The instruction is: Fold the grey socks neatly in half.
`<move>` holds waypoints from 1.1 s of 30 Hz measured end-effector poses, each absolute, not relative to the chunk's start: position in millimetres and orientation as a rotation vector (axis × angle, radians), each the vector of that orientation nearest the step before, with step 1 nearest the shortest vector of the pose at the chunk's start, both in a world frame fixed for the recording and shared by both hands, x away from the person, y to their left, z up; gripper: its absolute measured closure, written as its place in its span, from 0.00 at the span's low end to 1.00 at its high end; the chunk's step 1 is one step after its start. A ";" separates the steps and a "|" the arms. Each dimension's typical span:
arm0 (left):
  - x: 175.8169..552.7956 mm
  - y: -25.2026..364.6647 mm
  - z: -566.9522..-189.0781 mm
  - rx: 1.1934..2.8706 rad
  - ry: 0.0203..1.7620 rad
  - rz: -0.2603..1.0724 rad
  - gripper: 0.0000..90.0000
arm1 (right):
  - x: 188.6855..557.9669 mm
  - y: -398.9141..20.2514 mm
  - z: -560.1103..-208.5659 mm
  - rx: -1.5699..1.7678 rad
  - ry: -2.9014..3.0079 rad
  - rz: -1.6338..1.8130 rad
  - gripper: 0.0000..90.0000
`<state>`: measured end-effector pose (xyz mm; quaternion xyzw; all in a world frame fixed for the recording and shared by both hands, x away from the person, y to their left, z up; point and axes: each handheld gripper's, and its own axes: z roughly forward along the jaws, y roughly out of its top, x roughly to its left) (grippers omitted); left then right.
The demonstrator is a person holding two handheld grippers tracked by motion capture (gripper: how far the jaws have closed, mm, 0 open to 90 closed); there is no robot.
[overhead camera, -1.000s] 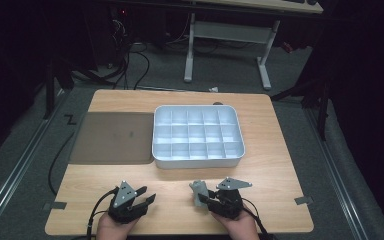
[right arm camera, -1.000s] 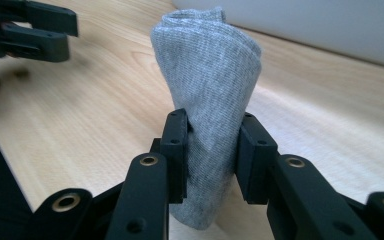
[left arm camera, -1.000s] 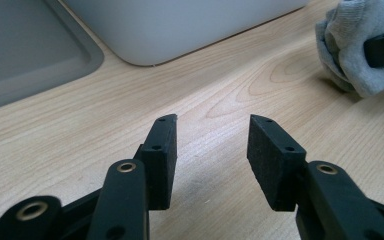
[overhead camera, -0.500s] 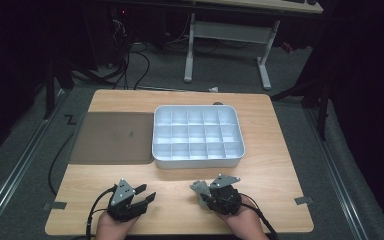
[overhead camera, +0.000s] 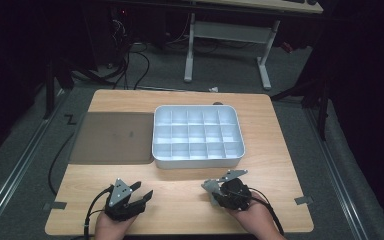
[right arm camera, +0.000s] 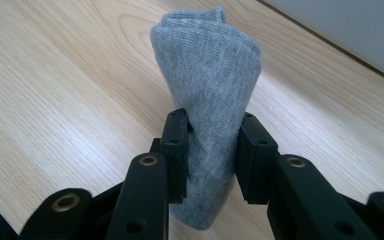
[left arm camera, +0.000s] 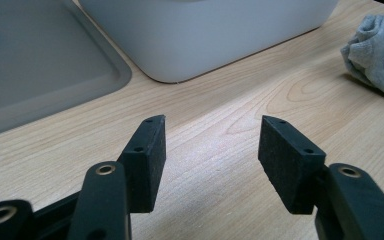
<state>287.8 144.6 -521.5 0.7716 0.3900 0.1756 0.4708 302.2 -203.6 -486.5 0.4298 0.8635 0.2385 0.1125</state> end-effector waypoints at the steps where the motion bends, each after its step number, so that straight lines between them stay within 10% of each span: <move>1: 287.8 144.3 -522.1 1.890 0.956 0.426 0.50 | 302.6 -205.2 -485.8 1.265 2.536 0.680 0.78; 33: 288.8 146.1 -525.7 1.886 0.978 0.402 0.50 | 321.0 -249.4 -468.8 1.308 2.603 0.349 0.79</move>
